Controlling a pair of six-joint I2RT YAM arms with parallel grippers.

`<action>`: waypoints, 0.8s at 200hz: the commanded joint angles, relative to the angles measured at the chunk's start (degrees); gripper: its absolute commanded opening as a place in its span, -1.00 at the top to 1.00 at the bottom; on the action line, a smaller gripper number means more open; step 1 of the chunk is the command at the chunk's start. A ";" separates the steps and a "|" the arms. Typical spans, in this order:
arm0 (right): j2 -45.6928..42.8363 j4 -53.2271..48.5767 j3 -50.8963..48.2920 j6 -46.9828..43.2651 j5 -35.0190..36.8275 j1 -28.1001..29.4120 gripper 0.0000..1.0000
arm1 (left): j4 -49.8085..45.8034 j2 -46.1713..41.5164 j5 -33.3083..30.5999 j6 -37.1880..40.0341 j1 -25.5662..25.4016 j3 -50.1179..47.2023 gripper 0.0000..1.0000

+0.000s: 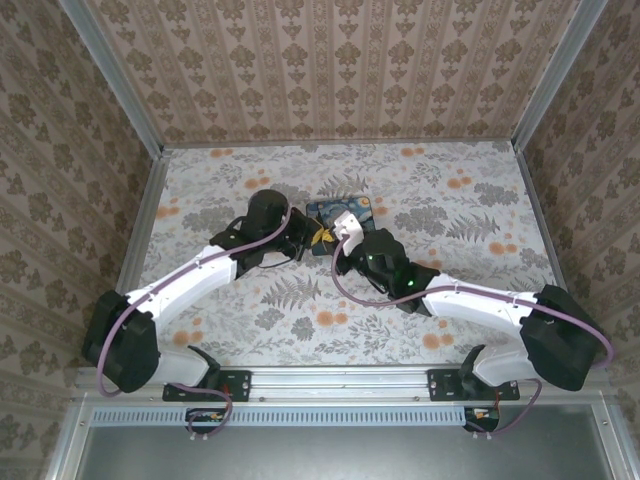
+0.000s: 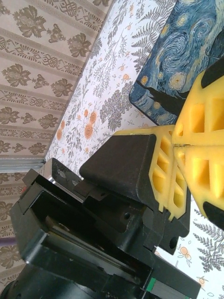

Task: Unlock the padlock with the key

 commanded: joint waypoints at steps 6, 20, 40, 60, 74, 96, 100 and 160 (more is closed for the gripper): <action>-0.04 0.87 2.05 0.08 0.95 0.27 1.00 | 0.62 0.95 0.18 -0.07 -0.94 1.44 1.00; -0.58 0.35 2.02 0.84 0.99 0.25 0.85 | 1.60 0.96 0.10 0.51 -0.94 1.05 1.00; -2.79 -1.28 1.44 4.09 1.32 -0.48 0.26 | 2.93 0.42 -0.87 2.63 -0.74 0.41 1.00; -7.16 -2.13 -1.07 11.06 -0.52 -2.90 0.08 | 3.13 -0.55 -3.21 7.00 -0.29 -0.18 1.00; -10.30 -1.63 -3.62 17.17 -2.76 -4.98 0.00 | 3.92 -1.42 -4.94 9.82 0.19 -1.08 1.00; -14.03 -0.79 -6.69 28.21 -7.10 -8.90 -0.09 | 7.22 -2.83 -7.27 14.58 0.98 -3.36 1.00; -14.43 -0.43 -7.02 30.20 -8.05 -9.54 -0.11 | 7.88 -3.08 -7.73 15.77 1.12 -3.72 1.00; -9.47 10.67 -9.08 59.43 -16.03 -12.68 -0.24 | 21.53 -7.16 -15.01 31.19 1.70 -11.32 1.00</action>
